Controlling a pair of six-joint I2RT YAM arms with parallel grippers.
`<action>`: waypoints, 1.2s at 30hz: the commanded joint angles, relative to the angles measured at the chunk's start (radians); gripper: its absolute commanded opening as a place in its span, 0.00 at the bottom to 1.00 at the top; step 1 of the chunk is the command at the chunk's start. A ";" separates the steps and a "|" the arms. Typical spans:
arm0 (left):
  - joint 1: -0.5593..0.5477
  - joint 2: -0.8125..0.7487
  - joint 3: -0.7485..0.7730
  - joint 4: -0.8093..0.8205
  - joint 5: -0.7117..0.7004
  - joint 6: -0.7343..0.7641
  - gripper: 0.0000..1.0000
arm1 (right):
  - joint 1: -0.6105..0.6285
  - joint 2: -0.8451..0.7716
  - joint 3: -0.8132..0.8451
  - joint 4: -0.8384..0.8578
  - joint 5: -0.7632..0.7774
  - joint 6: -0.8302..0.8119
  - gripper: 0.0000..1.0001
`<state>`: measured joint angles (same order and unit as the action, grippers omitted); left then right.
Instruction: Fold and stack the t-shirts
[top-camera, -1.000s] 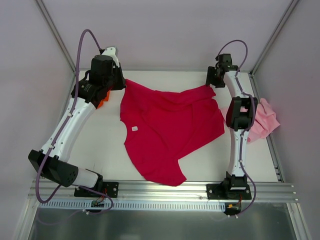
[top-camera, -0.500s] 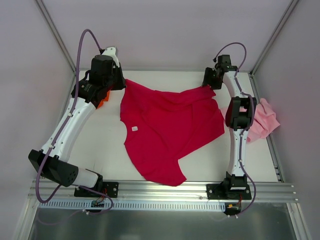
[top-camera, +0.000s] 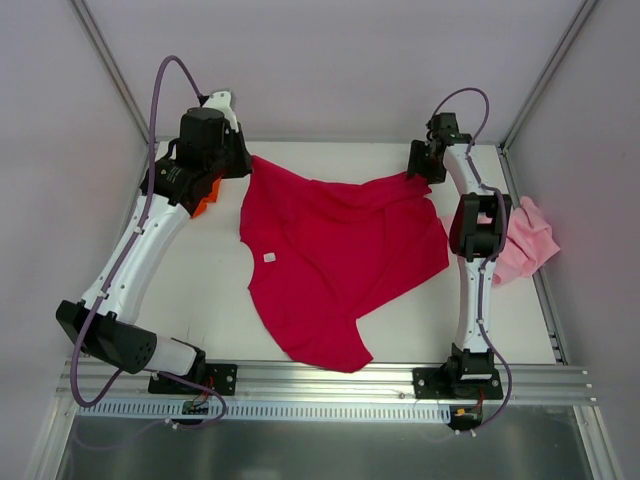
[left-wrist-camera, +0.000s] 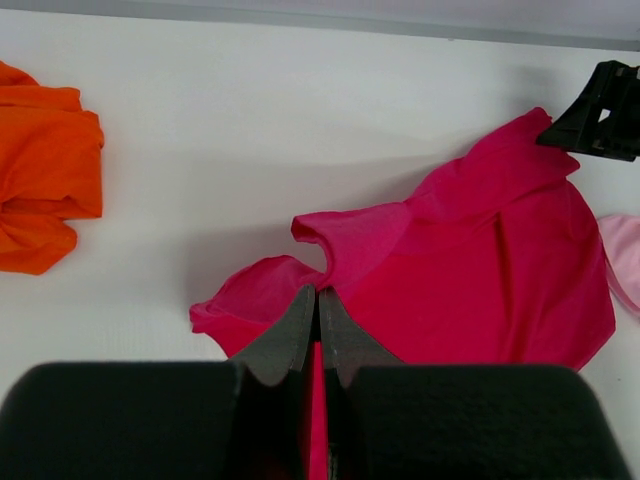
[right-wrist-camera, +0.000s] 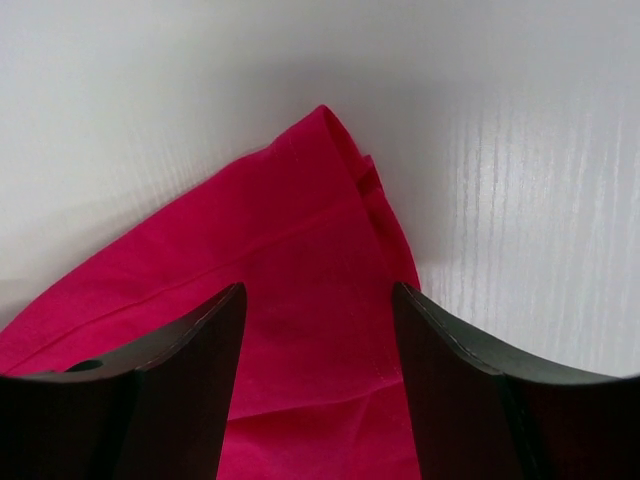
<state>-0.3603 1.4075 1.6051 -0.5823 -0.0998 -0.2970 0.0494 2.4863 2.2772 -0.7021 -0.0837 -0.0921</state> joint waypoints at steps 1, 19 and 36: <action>-0.005 -0.016 0.039 -0.004 0.018 0.010 0.00 | 0.009 -0.027 0.060 -0.016 0.064 -0.018 0.64; -0.006 -0.033 0.033 -0.025 0.034 0.002 0.00 | 0.004 -0.024 0.057 -0.065 0.099 -0.018 0.57; -0.006 -0.041 0.029 -0.025 0.037 0.013 0.00 | -0.002 -0.030 0.024 -0.106 -0.004 0.002 0.03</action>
<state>-0.3607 1.4071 1.6077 -0.6193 -0.0788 -0.2970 0.0521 2.4863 2.2951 -0.7761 -0.0666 -0.0902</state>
